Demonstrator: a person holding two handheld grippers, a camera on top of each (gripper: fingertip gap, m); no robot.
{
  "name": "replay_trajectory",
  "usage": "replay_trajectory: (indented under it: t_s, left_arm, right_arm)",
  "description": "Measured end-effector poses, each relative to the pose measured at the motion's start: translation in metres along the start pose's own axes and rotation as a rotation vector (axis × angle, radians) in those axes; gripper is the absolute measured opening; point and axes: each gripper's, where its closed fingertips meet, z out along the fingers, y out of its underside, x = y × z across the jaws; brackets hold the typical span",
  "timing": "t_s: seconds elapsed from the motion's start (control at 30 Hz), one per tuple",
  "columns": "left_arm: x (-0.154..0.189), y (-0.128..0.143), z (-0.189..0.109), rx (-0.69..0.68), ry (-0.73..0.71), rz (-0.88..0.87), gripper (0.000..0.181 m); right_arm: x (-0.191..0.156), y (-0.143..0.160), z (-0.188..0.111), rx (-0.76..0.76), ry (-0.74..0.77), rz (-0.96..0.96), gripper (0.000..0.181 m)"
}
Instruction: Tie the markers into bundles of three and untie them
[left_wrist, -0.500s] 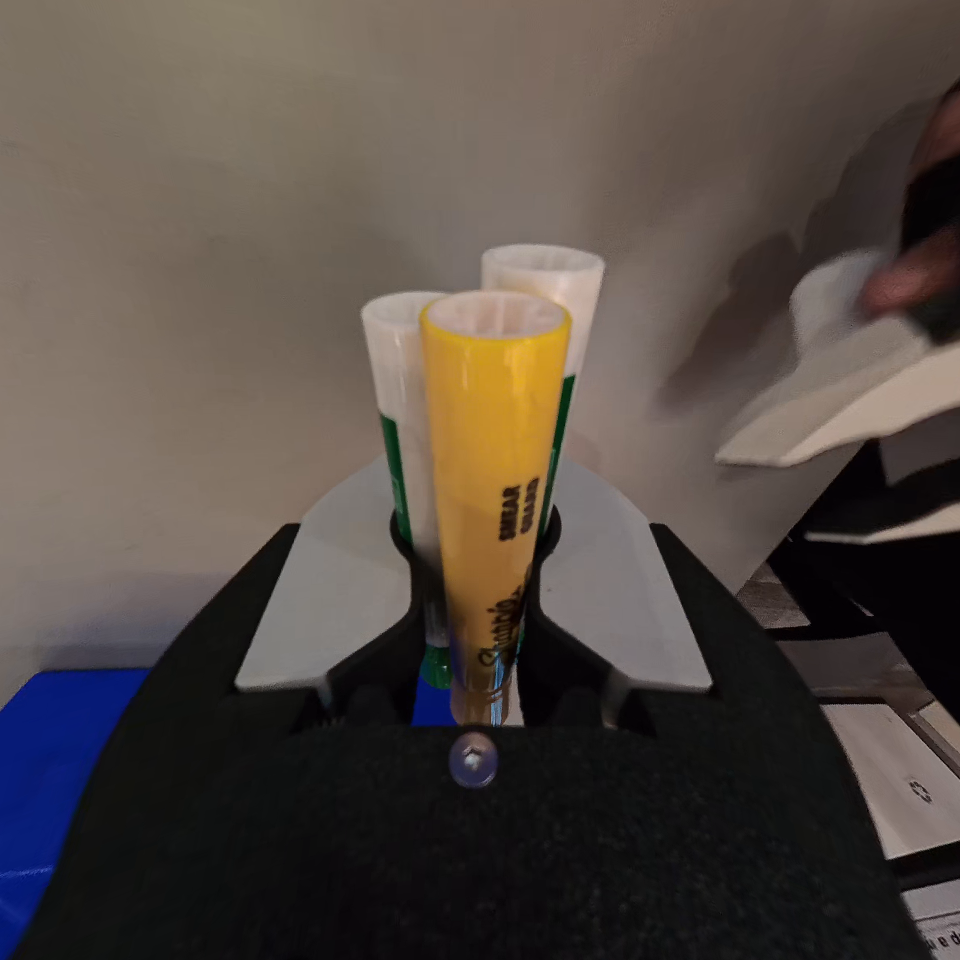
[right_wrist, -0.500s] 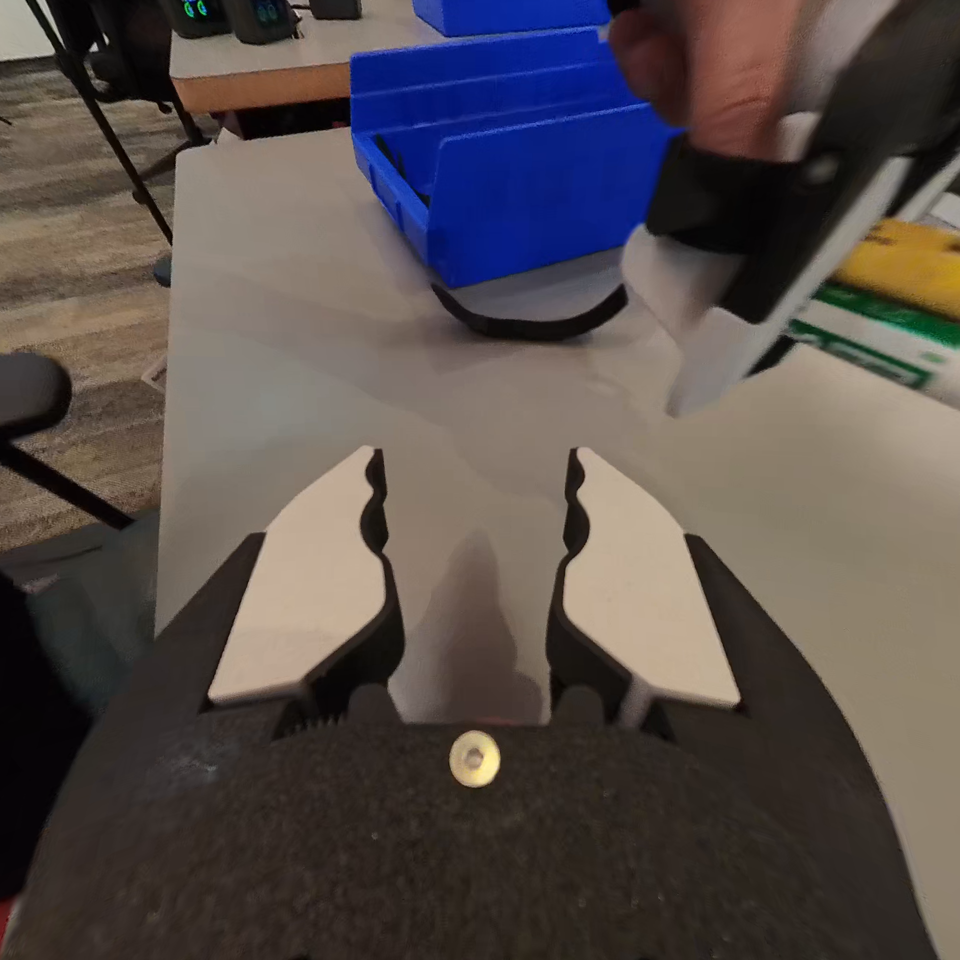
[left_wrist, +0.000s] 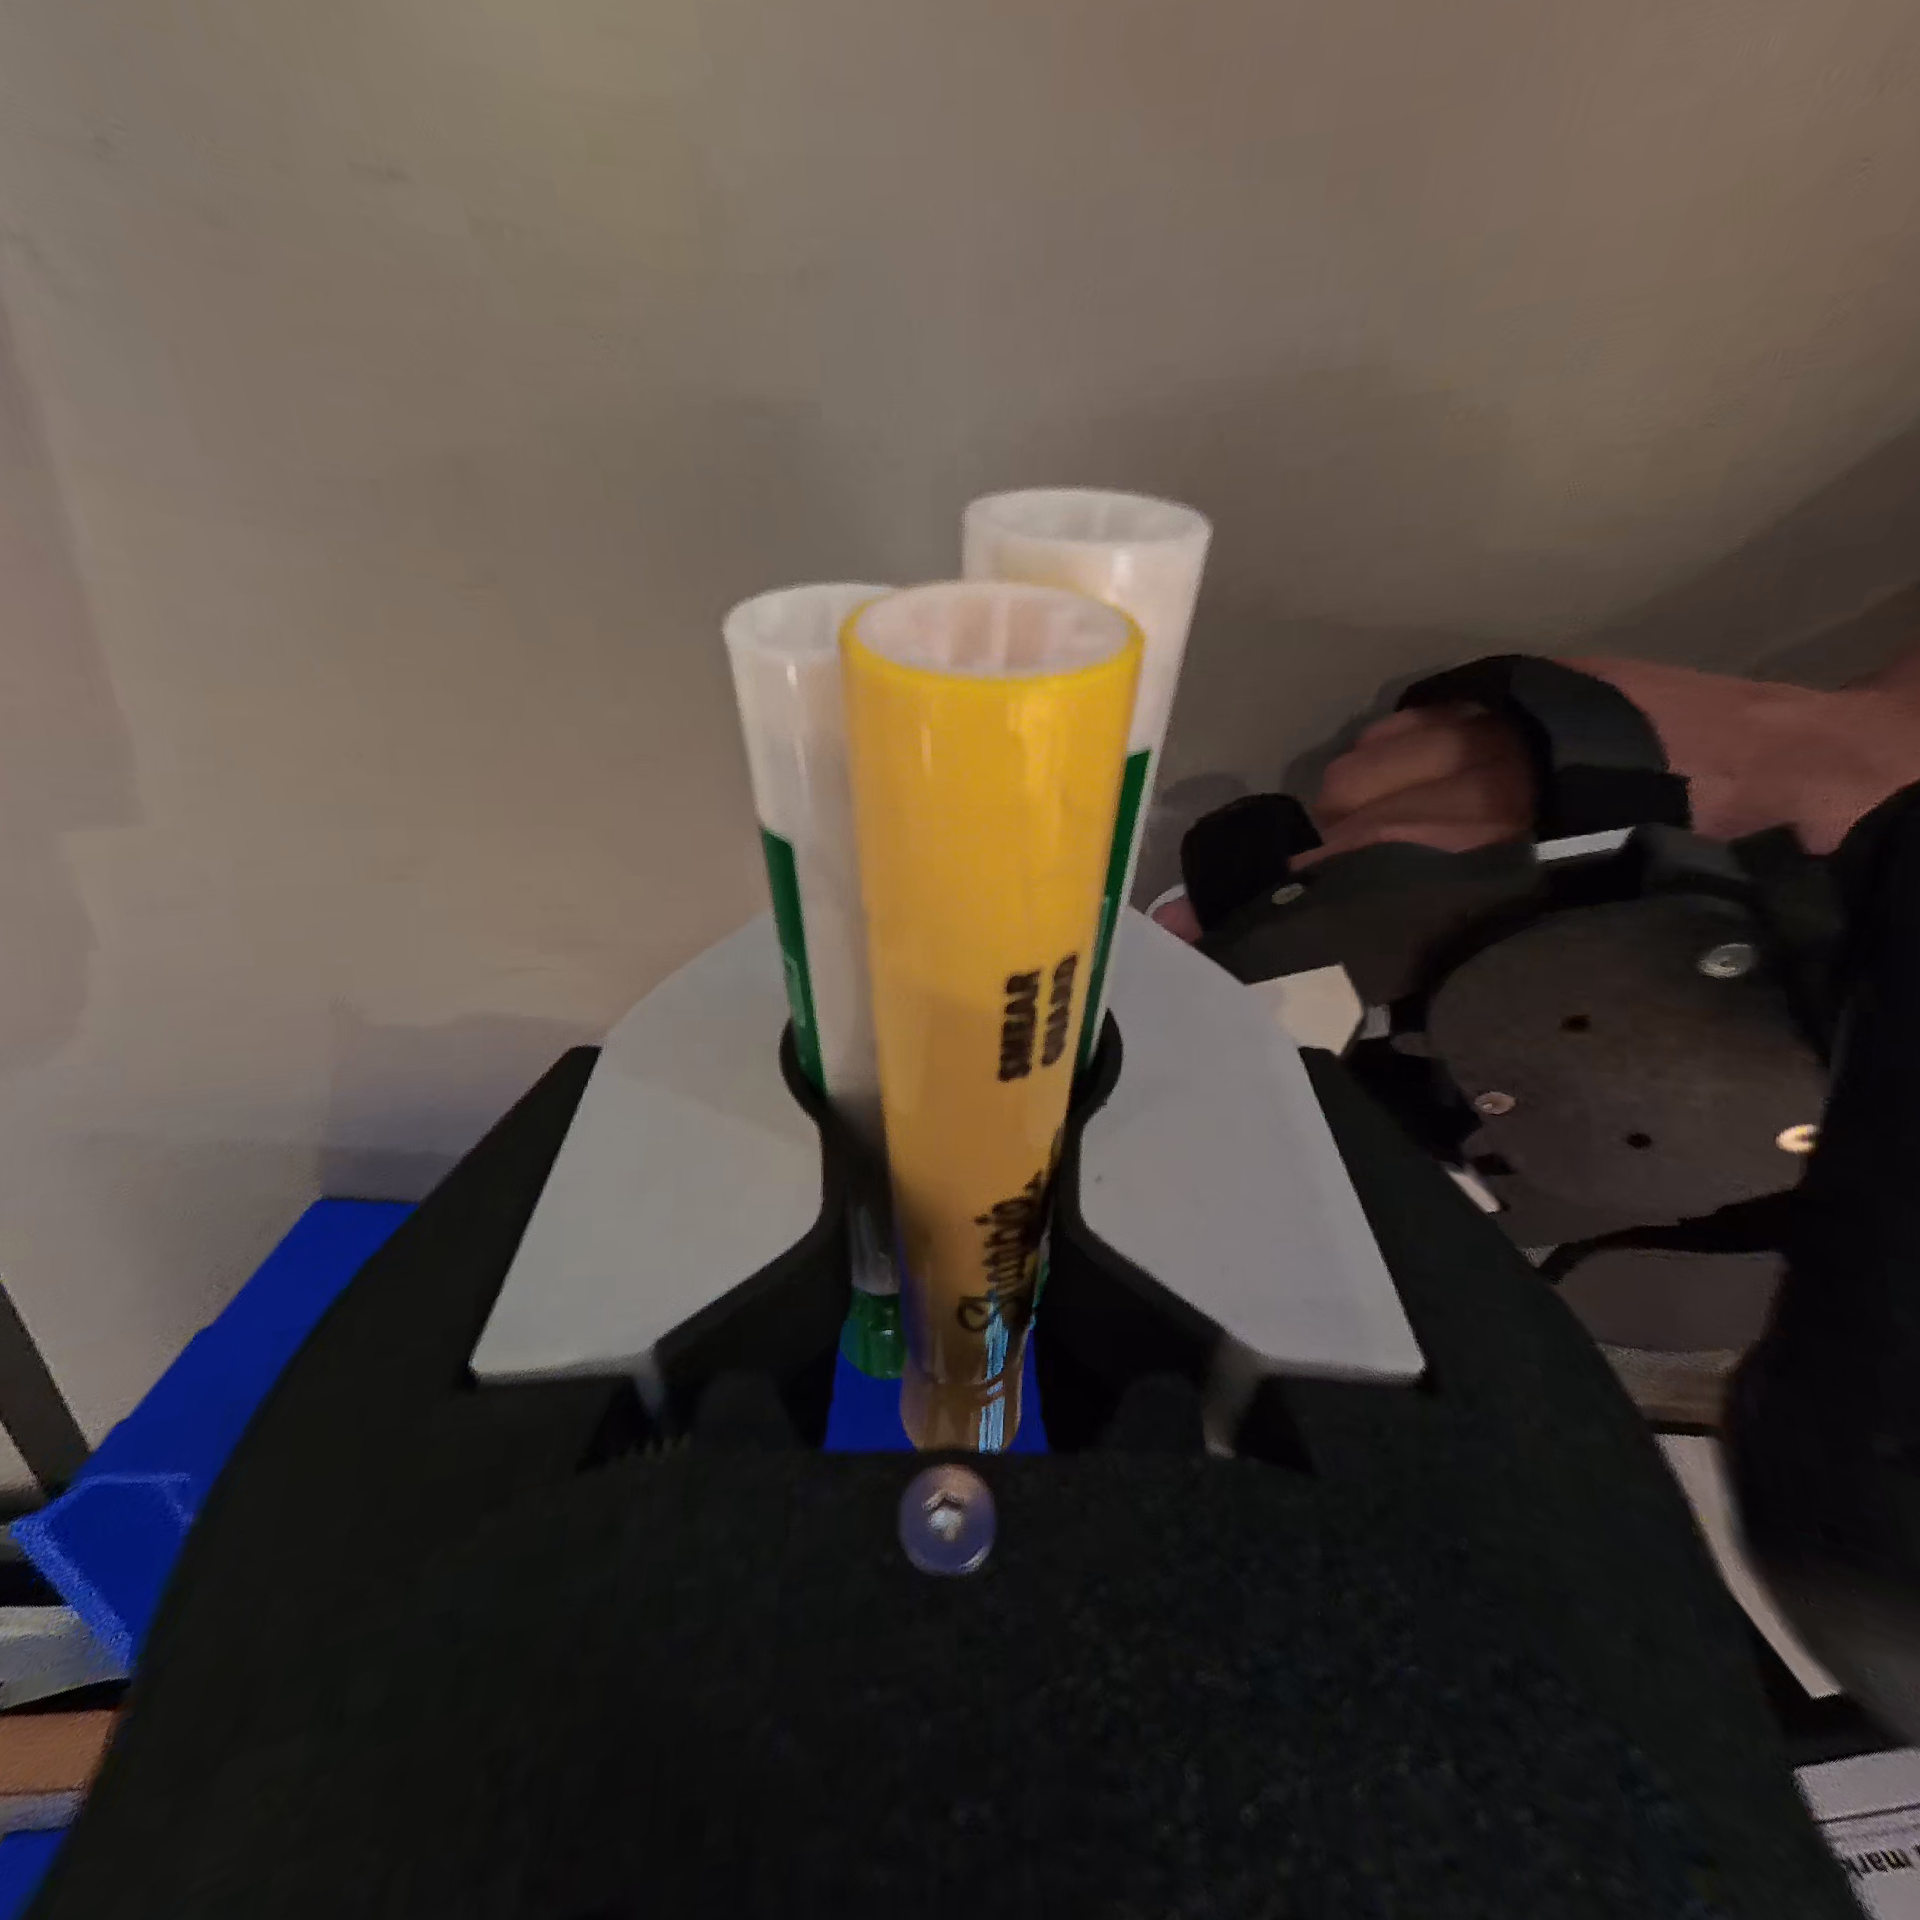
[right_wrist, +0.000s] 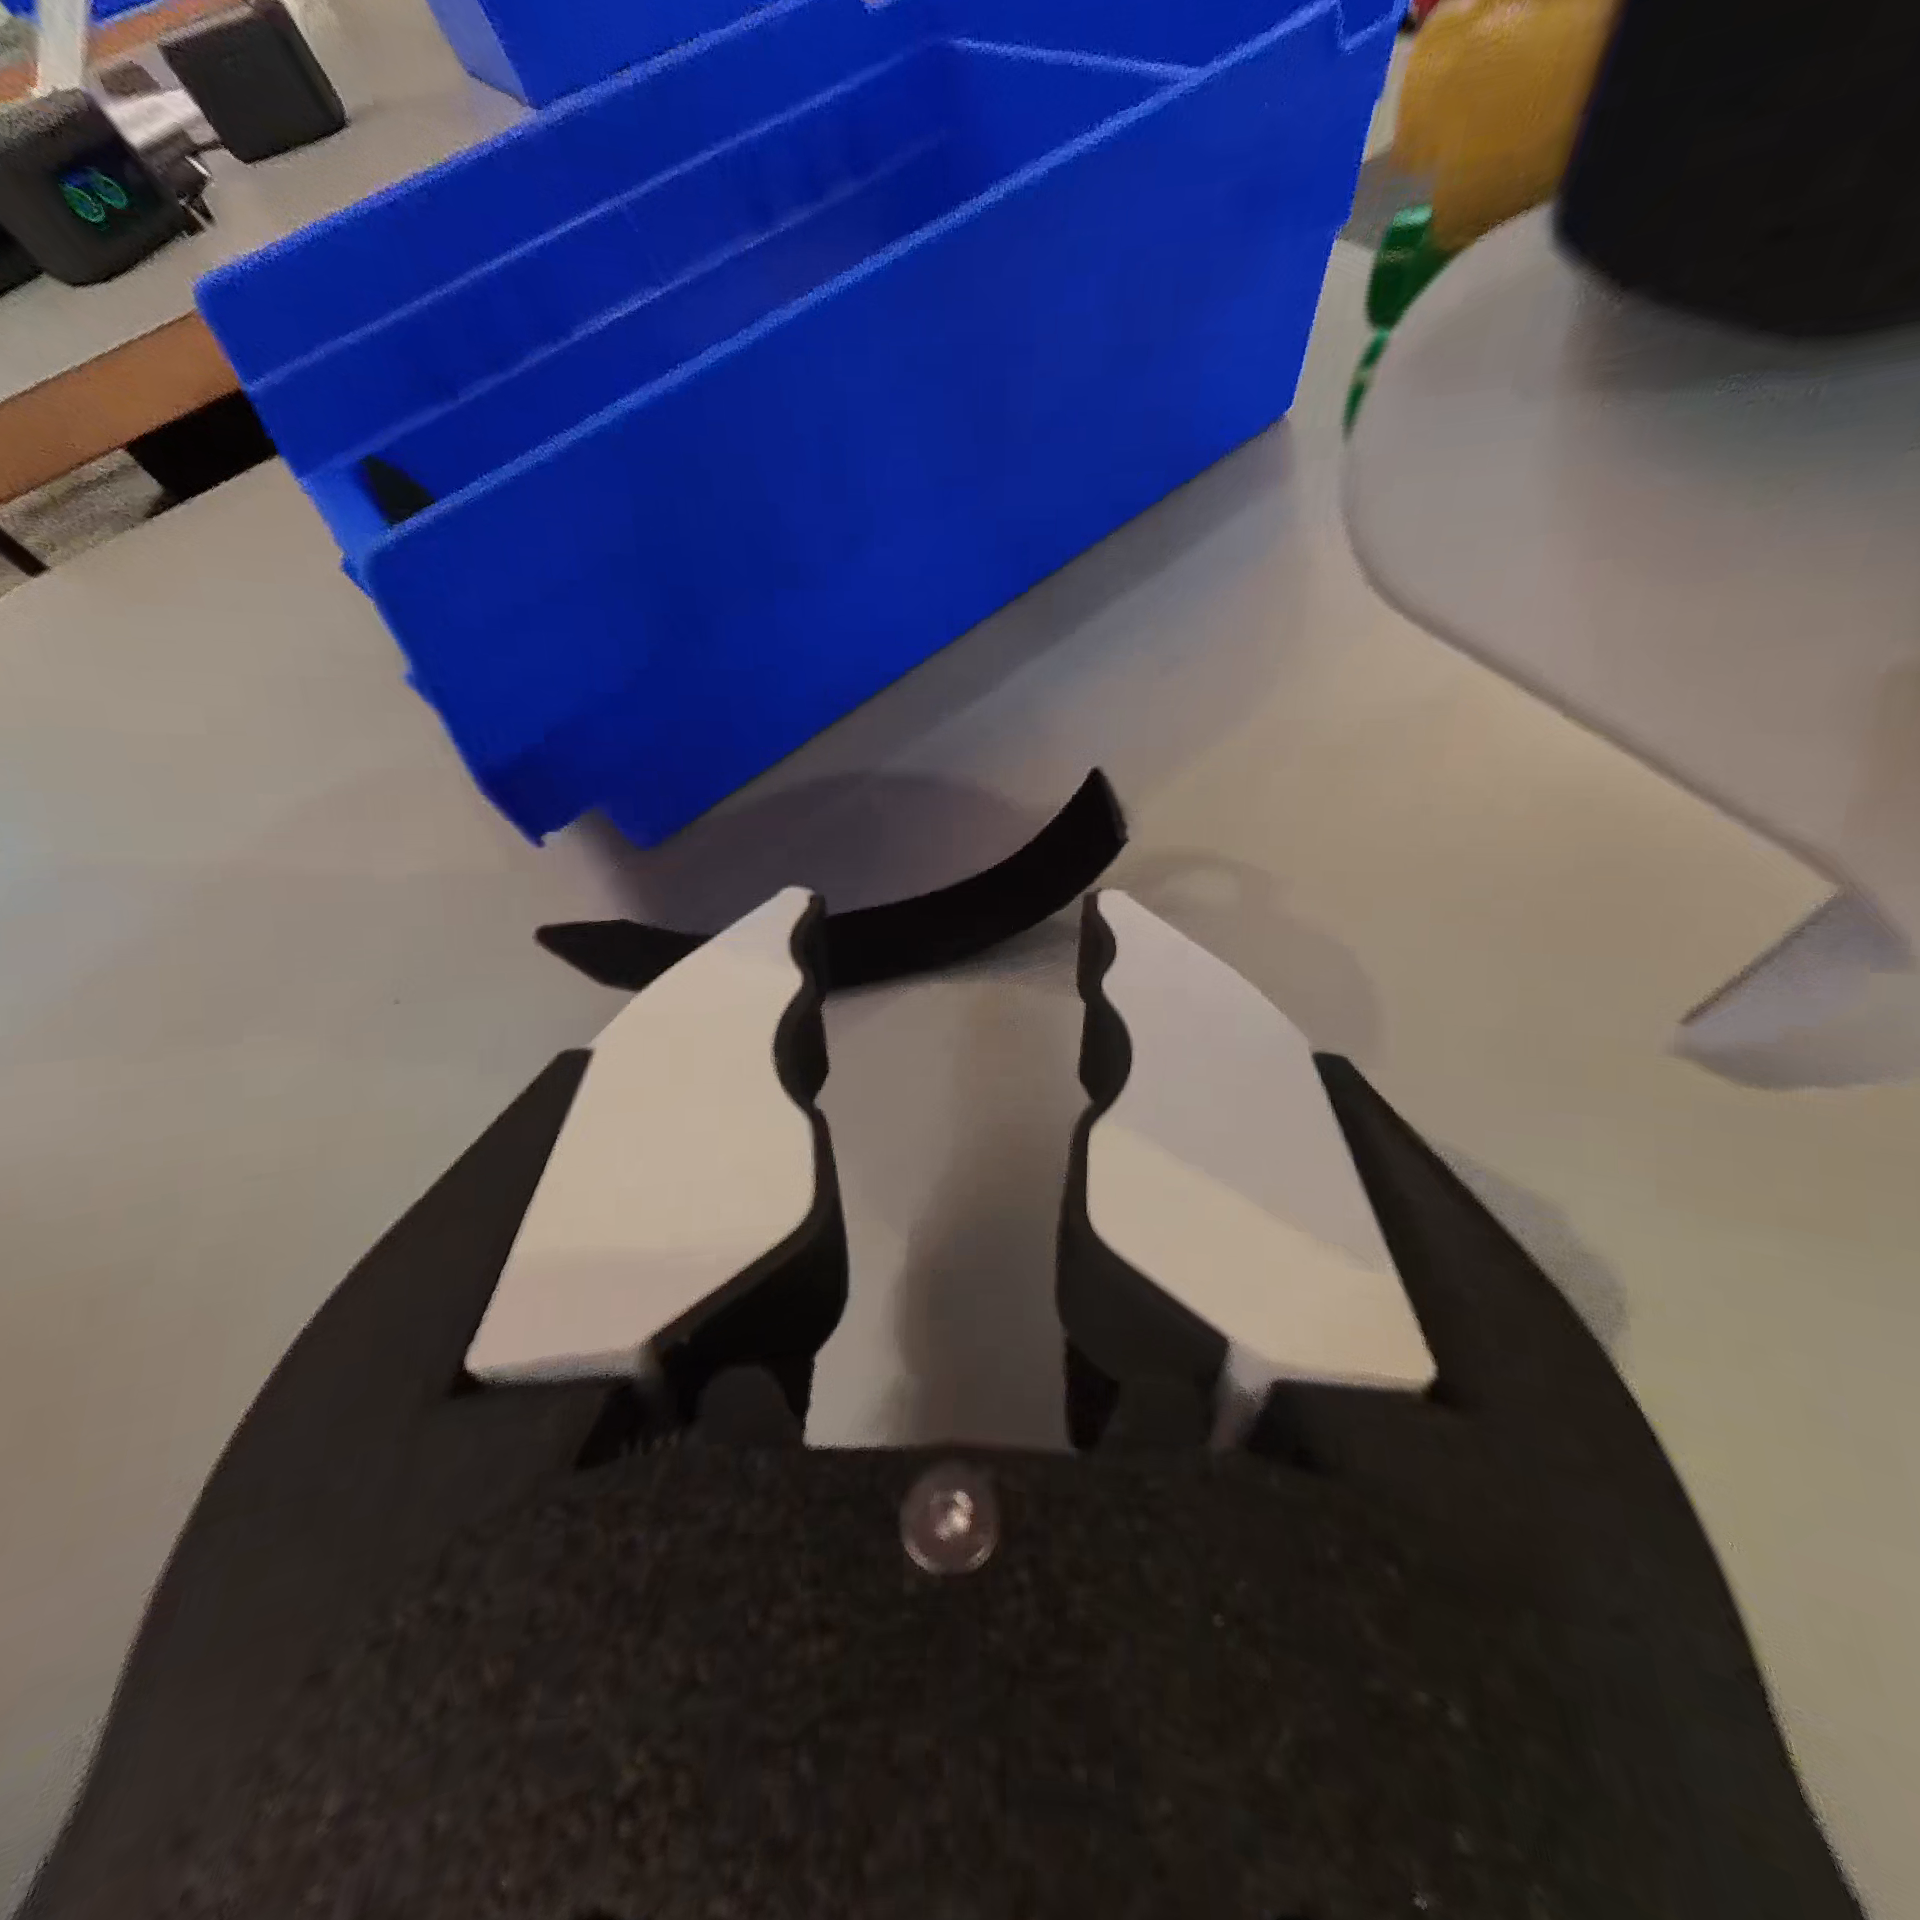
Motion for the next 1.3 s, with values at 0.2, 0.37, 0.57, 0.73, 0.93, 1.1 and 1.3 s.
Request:
replay_trajectory:
  t_s: [0.2,0.37,0.57,0.73,0.93,1.1,1.3]
  left_arm:
    - [-0.019,-0.001,-0.002,0.010,0.003,0.021,0.043]
    - [-0.028,-0.003,-0.003,0.029,0.009,0.025,0.042]
    - [-0.032,0.000,0.004,0.018,0.003,0.029,0.043]
    - [-0.032,0.004,0.008,0.022,0.014,0.018,0.043]
    - [-0.027,0.011,0.010,0.026,0.021,0.023,0.041]
    - [-0.007,0.012,0.016,0.009,0.050,0.068,0.041]
    - [0.018,0.008,0.020,-0.022,0.089,0.113,0.042]
  right_arm:
    - [0.017,-0.009,0.019,-0.052,0.069,-0.022,0.043]
    - [0.022,-0.002,0.031,-0.120,0.061,0.001,0.041]
    - [0.018,0.003,0.037,-0.175,0.013,0.056,0.003]
    - [0.008,-0.013,-0.005,-0.052,-0.007,-0.077,0.002]
    - [0.023,-0.037,-0.098,0.118,0.022,-0.254,0.002]
    - [0.063,-0.065,-0.178,0.268,0.197,-0.459,0.002]
    - [0.077,-0.087,-0.226,0.373,0.457,-0.893,0.002]
